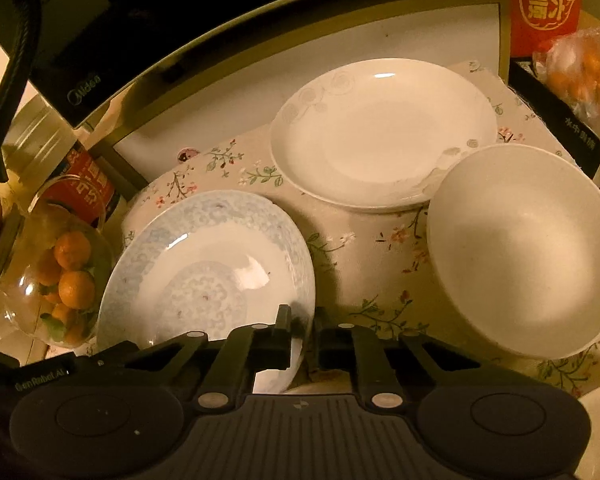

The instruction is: Organize plates and bowls

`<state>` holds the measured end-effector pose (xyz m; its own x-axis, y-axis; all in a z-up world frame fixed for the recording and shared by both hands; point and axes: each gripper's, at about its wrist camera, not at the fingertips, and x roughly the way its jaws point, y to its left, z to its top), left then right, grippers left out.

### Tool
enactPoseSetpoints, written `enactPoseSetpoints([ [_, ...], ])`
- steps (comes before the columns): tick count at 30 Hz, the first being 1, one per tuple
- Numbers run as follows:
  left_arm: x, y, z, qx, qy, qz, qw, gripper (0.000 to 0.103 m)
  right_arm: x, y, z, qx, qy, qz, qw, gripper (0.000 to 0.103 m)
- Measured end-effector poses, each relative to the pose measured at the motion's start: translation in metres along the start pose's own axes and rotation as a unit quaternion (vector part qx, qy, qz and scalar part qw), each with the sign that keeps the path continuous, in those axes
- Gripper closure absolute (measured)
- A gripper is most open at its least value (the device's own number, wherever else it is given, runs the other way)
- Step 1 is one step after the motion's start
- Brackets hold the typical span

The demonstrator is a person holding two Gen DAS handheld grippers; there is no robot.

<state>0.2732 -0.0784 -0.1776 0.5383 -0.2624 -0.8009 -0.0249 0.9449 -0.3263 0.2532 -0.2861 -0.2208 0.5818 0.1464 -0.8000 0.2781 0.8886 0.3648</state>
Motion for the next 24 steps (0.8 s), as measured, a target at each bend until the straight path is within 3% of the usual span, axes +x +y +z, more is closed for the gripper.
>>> enactPoseSetpoints([
  [8,-0.006,-0.003,0.004,0.011,-0.001,-0.001,0.9999,0.095,-0.008,-0.01,0.0,0.041,-0.006,0.032,0.999,0.096],
  [24,-0.047,-0.009,-0.004,0.033,-0.026,-0.006,0.9991,0.095,-0.038,-0.011,-0.006,0.037,-0.024,0.054,0.998,0.096],
])
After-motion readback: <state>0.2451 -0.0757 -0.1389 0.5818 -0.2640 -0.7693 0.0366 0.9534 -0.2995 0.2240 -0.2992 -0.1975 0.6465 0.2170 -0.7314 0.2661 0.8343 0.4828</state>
